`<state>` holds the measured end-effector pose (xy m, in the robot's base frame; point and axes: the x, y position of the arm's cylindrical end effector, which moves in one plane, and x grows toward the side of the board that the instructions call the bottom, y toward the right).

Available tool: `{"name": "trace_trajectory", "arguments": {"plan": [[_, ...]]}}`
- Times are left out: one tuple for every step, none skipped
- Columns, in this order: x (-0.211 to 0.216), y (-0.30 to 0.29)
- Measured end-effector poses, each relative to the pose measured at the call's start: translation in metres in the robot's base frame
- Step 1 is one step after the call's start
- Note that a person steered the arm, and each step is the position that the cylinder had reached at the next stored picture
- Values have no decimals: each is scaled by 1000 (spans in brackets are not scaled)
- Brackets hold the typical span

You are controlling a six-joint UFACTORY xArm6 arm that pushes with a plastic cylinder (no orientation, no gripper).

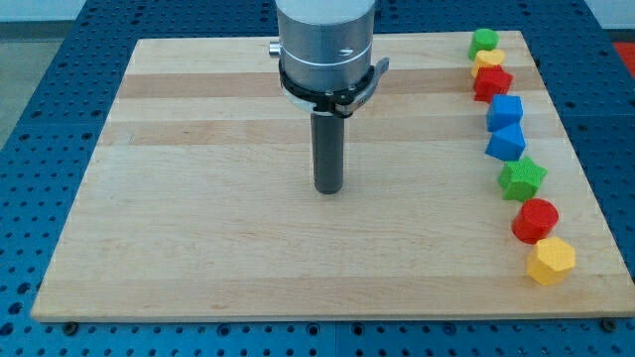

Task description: Move your arm to the bottom center of the board

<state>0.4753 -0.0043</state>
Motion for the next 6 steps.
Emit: {"name": "trace_trajectory", "arguments": {"plan": [[8, 0], [51, 1], [93, 12], [133, 24], [144, 28], [143, 34]]}}
